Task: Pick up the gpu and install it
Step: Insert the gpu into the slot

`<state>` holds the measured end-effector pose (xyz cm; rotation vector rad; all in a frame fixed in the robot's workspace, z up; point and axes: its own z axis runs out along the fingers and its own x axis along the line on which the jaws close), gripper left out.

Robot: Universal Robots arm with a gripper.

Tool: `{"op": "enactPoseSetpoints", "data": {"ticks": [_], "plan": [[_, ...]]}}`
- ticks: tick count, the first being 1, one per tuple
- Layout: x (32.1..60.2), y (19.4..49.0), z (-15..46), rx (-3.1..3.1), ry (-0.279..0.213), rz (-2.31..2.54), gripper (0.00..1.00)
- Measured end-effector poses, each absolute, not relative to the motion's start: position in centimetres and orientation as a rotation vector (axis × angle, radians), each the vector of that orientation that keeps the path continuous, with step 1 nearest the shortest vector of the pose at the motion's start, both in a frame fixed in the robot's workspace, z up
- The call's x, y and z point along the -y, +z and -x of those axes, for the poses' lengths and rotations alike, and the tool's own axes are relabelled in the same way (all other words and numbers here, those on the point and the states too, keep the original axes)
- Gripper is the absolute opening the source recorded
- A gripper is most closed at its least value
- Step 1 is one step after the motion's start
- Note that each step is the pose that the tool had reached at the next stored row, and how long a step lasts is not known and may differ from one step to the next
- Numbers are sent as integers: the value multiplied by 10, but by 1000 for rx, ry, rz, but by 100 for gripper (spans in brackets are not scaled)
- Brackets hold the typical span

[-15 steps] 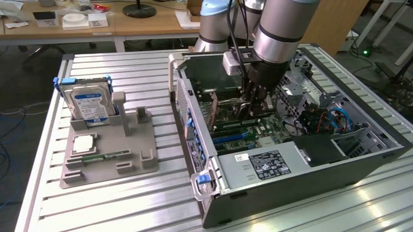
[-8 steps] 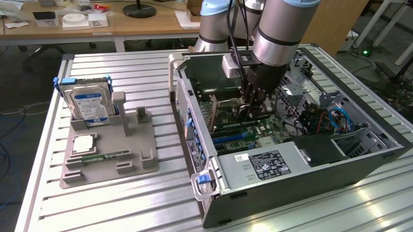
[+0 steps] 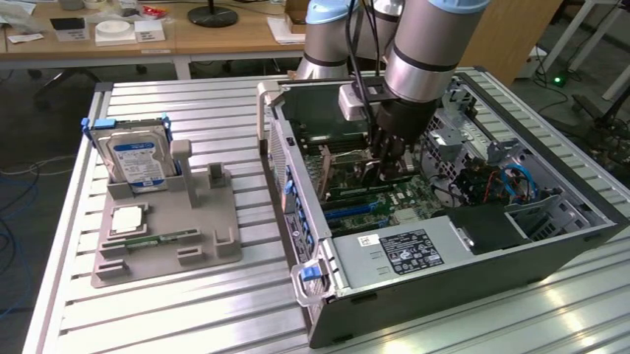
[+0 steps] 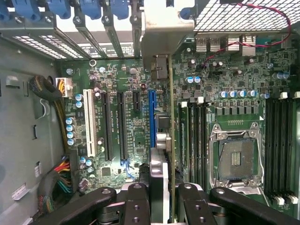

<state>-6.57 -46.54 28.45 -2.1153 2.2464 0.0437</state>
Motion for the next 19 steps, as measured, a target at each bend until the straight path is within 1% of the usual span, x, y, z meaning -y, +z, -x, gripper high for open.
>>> {"op": "enactPoseSetpoints", "data": {"ticks": [19], "plan": [[466, 273, 69, -2243, 44, 2119, 28]]}}
